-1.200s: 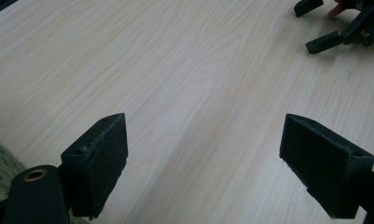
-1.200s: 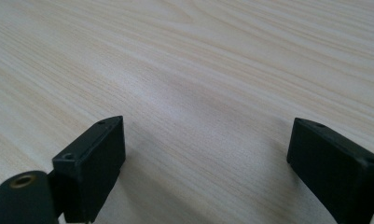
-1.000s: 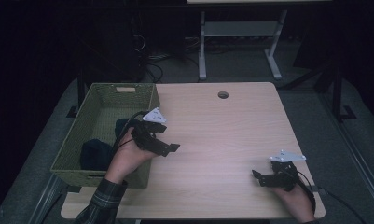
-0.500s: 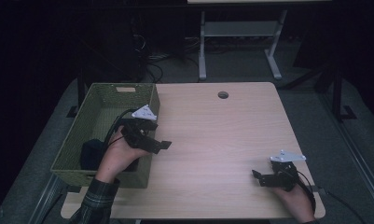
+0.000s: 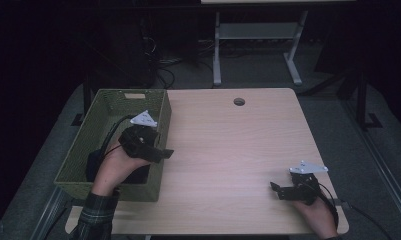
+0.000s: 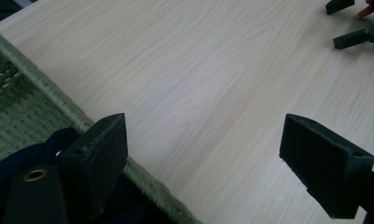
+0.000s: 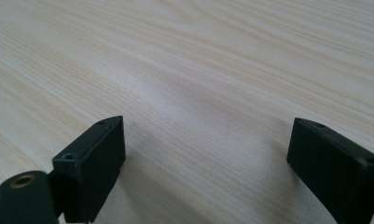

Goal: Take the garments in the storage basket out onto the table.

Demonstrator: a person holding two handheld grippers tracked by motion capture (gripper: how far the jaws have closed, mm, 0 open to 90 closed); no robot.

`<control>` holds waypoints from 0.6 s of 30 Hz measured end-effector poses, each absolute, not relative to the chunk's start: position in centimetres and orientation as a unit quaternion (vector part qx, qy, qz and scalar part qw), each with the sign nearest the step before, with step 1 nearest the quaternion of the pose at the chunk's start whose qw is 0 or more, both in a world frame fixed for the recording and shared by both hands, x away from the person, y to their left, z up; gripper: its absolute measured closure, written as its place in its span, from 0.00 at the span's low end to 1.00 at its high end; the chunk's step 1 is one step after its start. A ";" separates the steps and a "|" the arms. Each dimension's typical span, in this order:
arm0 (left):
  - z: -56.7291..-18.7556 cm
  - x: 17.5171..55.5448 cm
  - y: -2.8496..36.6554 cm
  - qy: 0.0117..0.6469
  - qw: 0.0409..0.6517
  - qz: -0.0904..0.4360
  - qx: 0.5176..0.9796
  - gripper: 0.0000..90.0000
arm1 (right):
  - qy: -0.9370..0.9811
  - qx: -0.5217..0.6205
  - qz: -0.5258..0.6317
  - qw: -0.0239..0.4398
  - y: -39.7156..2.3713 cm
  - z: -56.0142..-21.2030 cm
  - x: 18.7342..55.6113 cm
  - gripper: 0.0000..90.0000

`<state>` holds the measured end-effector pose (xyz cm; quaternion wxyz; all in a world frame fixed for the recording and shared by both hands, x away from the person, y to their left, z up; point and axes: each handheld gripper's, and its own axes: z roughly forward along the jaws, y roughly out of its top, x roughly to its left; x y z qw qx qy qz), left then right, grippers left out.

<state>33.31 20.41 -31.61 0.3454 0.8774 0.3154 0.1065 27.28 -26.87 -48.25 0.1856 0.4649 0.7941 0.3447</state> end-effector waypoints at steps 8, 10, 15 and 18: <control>-31.3 33.2 21.7 0.329 0.337 0.113 0.875 0.17 | 0.794 0.465 0.345 0.186 -26.9 -48.3 27.3 0.12; -31.3 33.2 22.0 0.333 0.335 0.116 0.874 0.16 | 0.794 0.465 0.345 0.186 -26.9 -48.3 27.3 0.12; -31.1 33.2 22.9 0.341 0.327 0.122 0.873 0.16 | 0.794 0.465 0.345 0.186 -26.9 -48.3 27.3 0.12; -31.0 33.1 23.4 0.347 0.324 0.123 0.872 0.16 | 0.794 0.465 0.345 0.186 -26.9 -48.3 27.3 0.12</control>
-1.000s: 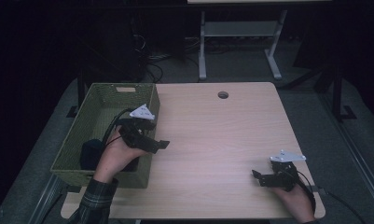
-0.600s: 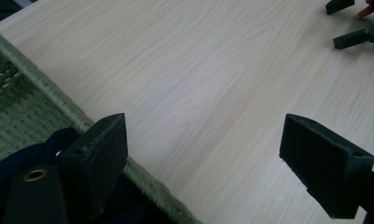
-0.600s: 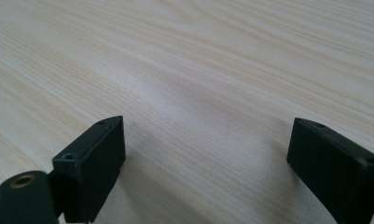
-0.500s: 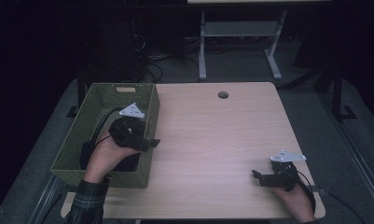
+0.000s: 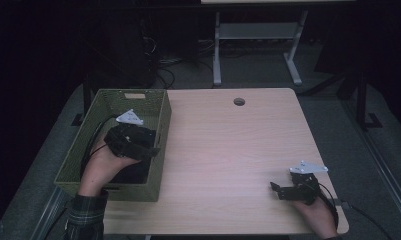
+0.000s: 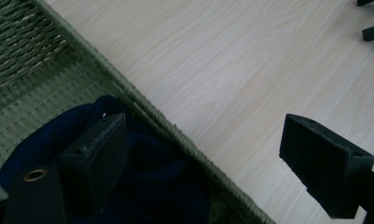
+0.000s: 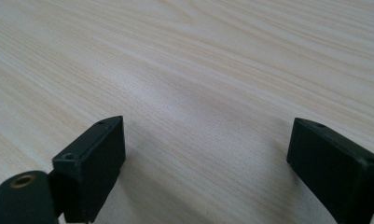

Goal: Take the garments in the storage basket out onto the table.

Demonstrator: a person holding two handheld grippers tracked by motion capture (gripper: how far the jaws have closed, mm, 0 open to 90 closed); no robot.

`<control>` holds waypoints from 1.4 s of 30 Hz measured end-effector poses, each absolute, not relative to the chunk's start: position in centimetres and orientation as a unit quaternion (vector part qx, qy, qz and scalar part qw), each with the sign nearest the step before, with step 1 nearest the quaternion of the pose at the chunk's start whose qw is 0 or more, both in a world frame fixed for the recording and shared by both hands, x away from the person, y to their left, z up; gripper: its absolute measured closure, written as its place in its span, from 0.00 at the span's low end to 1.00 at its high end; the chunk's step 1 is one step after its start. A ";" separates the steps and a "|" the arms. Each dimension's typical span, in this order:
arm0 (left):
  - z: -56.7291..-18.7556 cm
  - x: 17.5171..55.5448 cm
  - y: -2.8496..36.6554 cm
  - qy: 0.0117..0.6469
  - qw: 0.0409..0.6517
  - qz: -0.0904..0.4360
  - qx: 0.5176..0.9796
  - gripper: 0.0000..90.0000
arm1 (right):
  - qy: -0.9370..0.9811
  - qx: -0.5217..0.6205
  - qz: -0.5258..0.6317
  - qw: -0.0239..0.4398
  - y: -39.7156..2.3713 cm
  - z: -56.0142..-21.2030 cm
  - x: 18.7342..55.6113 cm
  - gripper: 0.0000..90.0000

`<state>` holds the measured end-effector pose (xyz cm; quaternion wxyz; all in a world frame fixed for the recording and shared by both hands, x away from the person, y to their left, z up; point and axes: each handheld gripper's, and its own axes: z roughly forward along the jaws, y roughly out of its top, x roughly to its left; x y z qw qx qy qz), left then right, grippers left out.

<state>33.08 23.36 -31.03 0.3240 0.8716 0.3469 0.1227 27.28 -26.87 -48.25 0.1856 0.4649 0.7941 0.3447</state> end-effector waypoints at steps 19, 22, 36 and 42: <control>-31.7 32.8 25.7 0.365 0.286 0.129 0.876 0.16 | 0.794 0.466 0.345 0.185 -26.9 -48.2 27.3 0.12; -32.1 32.6 26.0 0.367 0.284 0.128 0.876 0.16 | 0.794 0.465 0.345 0.186 -26.9 -48.3 27.3 0.12; -34.2 32.1 27.1 0.369 0.275 0.127 0.878 0.16 | 0.795 0.464 0.344 0.186 -26.9 -48.3 27.3 0.12; -35.0 32.3 26.9 0.365 0.266 0.123 0.884 0.16 | 0.794 0.465 0.345 0.186 -26.9 -48.3 27.3 0.12</control>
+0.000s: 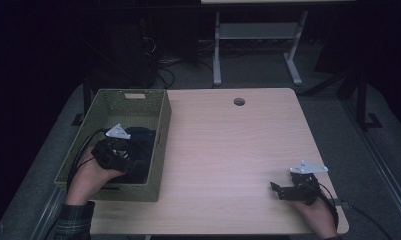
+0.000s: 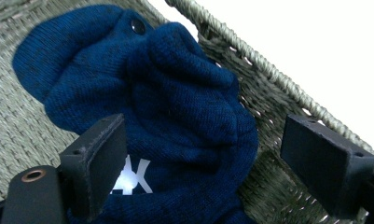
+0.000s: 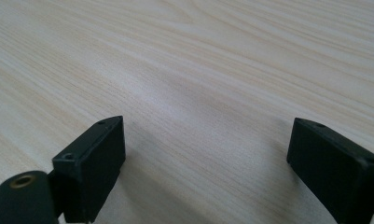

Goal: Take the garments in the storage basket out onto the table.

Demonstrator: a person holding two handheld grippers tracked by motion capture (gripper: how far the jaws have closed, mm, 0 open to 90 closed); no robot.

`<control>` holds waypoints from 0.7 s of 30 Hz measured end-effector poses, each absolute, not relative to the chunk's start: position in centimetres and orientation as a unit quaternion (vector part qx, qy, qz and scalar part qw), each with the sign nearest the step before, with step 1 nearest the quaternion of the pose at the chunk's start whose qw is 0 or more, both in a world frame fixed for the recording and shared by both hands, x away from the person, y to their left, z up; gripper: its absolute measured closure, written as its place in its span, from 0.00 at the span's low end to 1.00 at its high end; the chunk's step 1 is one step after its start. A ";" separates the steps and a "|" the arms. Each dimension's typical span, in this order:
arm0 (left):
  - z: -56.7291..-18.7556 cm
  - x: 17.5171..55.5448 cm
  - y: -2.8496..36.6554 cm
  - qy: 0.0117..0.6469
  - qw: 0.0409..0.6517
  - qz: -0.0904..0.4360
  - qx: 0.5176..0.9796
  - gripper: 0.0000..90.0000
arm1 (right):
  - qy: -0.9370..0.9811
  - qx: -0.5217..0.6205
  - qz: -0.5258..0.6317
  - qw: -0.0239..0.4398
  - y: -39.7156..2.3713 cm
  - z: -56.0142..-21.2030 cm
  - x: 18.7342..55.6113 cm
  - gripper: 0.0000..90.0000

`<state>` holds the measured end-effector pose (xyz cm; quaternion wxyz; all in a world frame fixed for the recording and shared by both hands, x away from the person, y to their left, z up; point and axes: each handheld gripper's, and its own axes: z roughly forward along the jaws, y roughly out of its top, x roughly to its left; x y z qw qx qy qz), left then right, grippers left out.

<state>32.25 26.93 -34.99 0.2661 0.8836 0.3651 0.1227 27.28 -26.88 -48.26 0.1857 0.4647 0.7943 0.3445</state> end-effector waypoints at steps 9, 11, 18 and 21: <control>-36.1 32.6 26.8 0.364 0.246 0.108 0.892 0.15 | 0.794 0.465 0.345 0.186 -26.9 -48.3 27.3 0.12; -36.2 32.6 26.7 0.363 0.243 0.104 0.893 0.15 | 0.794 0.465 0.344 0.186 -26.9 -48.3 27.3 0.12; -37.0 32.9 26.3 0.360 0.224 0.096 0.900 0.15 | 0.794 0.465 0.344 0.186 -26.9 -48.3 27.3 0.12; -37.3 33.1 26.2 0.359 0.218 0.094 0.902 0.15 | 0.795 0.464 0.344 0.186 -26.9 -48.3 27.3 0.12</control>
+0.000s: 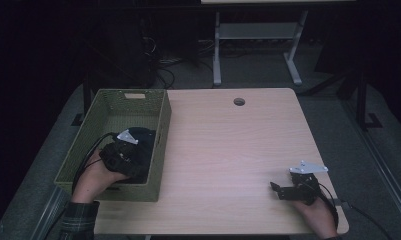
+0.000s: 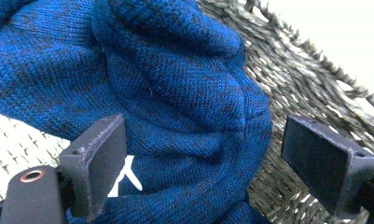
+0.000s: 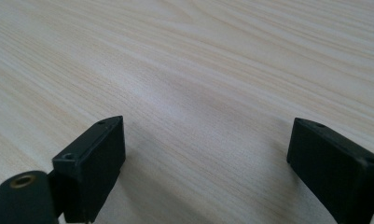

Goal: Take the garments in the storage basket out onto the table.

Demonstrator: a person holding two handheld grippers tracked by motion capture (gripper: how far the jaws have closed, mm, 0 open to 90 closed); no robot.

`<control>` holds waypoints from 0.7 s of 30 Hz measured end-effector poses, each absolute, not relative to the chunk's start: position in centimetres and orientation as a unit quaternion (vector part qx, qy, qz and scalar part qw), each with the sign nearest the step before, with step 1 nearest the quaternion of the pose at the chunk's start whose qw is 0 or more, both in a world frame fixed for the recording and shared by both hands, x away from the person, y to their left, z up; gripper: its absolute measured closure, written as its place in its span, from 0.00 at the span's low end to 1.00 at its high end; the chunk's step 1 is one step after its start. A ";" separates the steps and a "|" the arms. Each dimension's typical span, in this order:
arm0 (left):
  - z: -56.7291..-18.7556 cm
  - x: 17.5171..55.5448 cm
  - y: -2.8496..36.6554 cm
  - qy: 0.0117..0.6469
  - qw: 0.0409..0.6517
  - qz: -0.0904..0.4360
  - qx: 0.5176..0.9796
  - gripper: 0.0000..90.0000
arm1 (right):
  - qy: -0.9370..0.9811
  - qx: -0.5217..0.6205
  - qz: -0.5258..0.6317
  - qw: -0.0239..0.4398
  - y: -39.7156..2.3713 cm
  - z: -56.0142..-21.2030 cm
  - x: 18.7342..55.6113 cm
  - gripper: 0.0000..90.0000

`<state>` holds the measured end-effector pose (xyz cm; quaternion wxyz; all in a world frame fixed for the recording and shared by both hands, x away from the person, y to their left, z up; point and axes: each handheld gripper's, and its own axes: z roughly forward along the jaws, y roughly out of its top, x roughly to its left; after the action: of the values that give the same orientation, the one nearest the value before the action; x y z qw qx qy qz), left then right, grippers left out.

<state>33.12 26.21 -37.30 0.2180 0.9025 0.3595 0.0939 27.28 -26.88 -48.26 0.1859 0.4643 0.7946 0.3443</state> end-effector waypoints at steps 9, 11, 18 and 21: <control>-38.0 33.7 25.9 0.361 0.192 0.090 0.908 0.16 | 0.794 0.465 0.344 0.186 -26.9 -48.3 27.3 0.12; -38.0 33.9 26.0 0.363 0.190 0.089 0.908 0.17 | 0.795 0.464 0.344 0.186 -26.9 -48.3 27.3 0.12; -38.1 34.0 25.8 0.349 0.183 0.069 0.916 0.36 | 0.794 0.465 0.344 0.186 -26.9 -48.3 27.3 0.12; -38.1 34.0 25.8 0.346 0.183 0.065 0.918 0.47 | 0.794 0.465 0.345 0.186 -26.9 -48.3 27.3 0.12</control>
<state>33.97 25.81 -38.08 0.1826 0.9182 0.3456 0.0646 27.28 -26.88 -48.26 0.1858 0.4646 0.7943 0.3445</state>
